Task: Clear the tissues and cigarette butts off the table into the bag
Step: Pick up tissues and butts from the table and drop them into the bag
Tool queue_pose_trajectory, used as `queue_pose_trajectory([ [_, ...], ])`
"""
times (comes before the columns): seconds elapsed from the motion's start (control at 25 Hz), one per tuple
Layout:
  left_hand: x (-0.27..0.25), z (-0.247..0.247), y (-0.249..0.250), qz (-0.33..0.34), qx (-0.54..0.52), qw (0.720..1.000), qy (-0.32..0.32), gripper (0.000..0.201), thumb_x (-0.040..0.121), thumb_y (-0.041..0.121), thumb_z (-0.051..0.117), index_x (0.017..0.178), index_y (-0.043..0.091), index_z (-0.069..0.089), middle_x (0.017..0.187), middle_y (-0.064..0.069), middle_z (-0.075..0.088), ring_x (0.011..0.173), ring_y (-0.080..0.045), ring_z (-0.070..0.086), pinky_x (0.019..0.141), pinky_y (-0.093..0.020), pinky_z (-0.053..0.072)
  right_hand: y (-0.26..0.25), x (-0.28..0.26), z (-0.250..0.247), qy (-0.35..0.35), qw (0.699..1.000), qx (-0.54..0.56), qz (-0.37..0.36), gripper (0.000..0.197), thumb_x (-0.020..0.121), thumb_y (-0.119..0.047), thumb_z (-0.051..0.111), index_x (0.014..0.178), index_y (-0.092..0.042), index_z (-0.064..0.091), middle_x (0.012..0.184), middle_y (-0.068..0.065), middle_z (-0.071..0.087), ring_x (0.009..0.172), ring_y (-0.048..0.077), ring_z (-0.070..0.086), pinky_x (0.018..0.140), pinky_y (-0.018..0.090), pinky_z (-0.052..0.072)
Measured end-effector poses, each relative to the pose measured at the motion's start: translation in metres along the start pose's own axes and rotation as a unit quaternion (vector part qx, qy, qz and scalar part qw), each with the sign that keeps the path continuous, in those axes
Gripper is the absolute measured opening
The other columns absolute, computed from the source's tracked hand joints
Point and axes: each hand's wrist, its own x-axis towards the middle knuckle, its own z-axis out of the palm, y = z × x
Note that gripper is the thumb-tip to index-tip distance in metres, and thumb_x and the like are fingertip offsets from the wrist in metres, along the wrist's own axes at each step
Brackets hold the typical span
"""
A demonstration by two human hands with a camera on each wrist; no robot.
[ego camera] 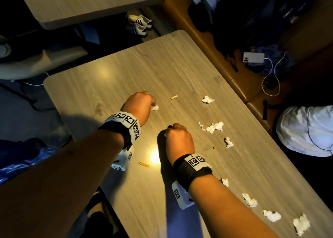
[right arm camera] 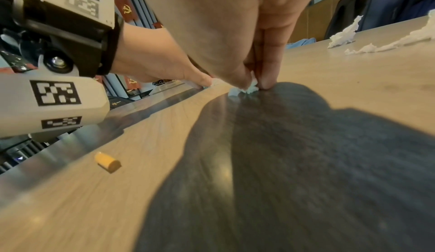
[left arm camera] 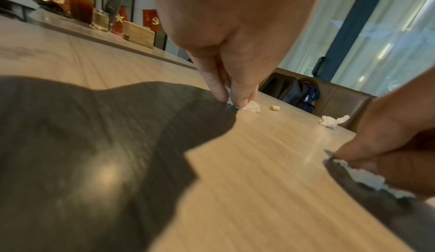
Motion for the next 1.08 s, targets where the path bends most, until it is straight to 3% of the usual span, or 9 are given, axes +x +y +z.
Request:
queue_pose_trajectory([
  [0.24,-0.032,0.001,-0.018,-0.104,-0.183,0.977,0.033,0.012,0.085,0.019,0.07,0.087,0.029,0.077,0.088,0.008,0.076,0.084,-0.015,0.071,0.082,-0.038,0.06,-0.005,0.009,0.0,0.016,1.0,-0.007,0.017,0.021,0.095,-0.018,0.053,0.106,-0.006,0.067,0.103,0.013,0.061,0.094,0.033,0.061,0.077,0.033,0.046],
  [0.4,-0.076,0.002,-0.052,-0.135,-0.24,0.961,0.023,0.009,0.081,0.031,0.072,0.085,0.039,0.075,0.084,0.022,0.074,0.079,0.0,0.069,0.081,-0.03,0.061,-0.007,0.019,-0.008,0.0,0.997,0.038,0.069,0.017,0.091,-0.021,0.06,0.086,-0.009,0.071,0.087,0.012,0.067,0.075,0.03,0.06,0.068,0.03,0.047],
  [0.52,-0.112,-0.009,-0.078,-0.18,-0.285,0.941,0.038,0.006,0.075,0.041,0.078,0.08,0.043,0.075,0.078,0.027,0.073,0.077,0.006,0.067,0.08,-0.024,0.058,-0.026,0.027,-0.02,-0.019,0.995,0.073,0.068,0.013,0.08,-0.011,0.068,0.069,-0.018,0.073,0.083,0.007,0.073,0.08,0.027,0.067,0.069,0.028,0.049],
  [0.68,-0.156,-0.018,-0.112,-0.214,-0.366,0.904,0.058,0.004,0.076,0.025,0.083,0.079,0.025,0.08,0.078,0.014,0.075,0.079,-0.001,0.069,0.084,-0.027,0.058,-0.086,0.024,-0.028,0.012,0.98,0.198,0.01,0.025,0.084,-0.007,0.064,0.069,-0.023,0.075,0.073,-0.01,0.072,0.068,0.001,0.065,0.058,0.008,0.043],
  [0.72,-0.167,-0.02,-0.124,-0.228,-0.375,0.896,0.07,0.005,0.077,0.022,0.082,0.081,0.023,0.08,0.079,0.012,0.075,0.077,0.001,0.069,0.083,-0.025,0.058,-0.108,0.023,-0.026,0.008,0.973,0.232,-0.006,0.025,0.086,-0.007,0.064,0.07,-0.024,0.075,0.071,-0.013,0.071,0.066,-0.002,0.065,0.06,0.007,0.045],
  [0.84,-0.206,-0.017,-0.168,-0.289,-0.415,0.851,0.14,0.006,0.077,0.018,0.082,0.079,0.023,0.08,0.077,0.011,0.076,0.073,0.003,0.07,0.075,-0.02,0.058,-0.176,0.02,-0.007,-0.004,0.964,0.255,-0.075,0.028,0.086,-0.009,0.065,0.067,-0.028,0.072,0.072,-0.013,0.073,0.069,-0.003,0.068,0.072,0.02,0.055],
  [0.96,-0.254,-0.003,-0.223,-0.352,-0.405,0.825,0.177,0.005,0.077,0.017,0.081,0.074,0.021,0.08,0.07,0.013,0.074,0.07,0.009,0.068,0.068,-0.013,0.051,-0.246,0.014,0.025,-0.014,0.963,0.178,-0.2,0.021,0.083,-0.01,0.064,0.069,-0.022,0.073,0.075,-0.01,0.072,0.071,0.002,0.066,0.069,0.021,0.052],
  [1.0,-0.271,0.006,-0.242,-0.372,-0.383,0.826,0.181,0.005,0.076,0.018,0.082,0.072,0.021,0.08,0.068,0.012,0.074,0.07,0.008,0.067,0.067,-0.013,0.05,-0.267,0.011,0.038,-0.027,0.959,0.159,-0.234,0.019,0.081,-0.011,0.063,0.067,-0.022,0.071,0.074,-0.01,0.072,0.069,0.003,0.065,0.067,0.022,0.051],
  [1.08,-0.299,0.026,-0.276,-0.415,-0.345,0.823,0.176,0.008,0.076,0.023,0.081,0.069,0.022,0.078,0.07,0.007,0.076,0.069,0.0,0.068,0.068,-0.025,0.053,-0.301,0.011,0.069,-0.069,0.951,0.118,-0.277,0.016,0.078,-0.02,0.057,0.066,-0.023,0.067,0.075,-0.008,0.071,0.07,0.006,0.065,0.065,0.025,0.051],
])
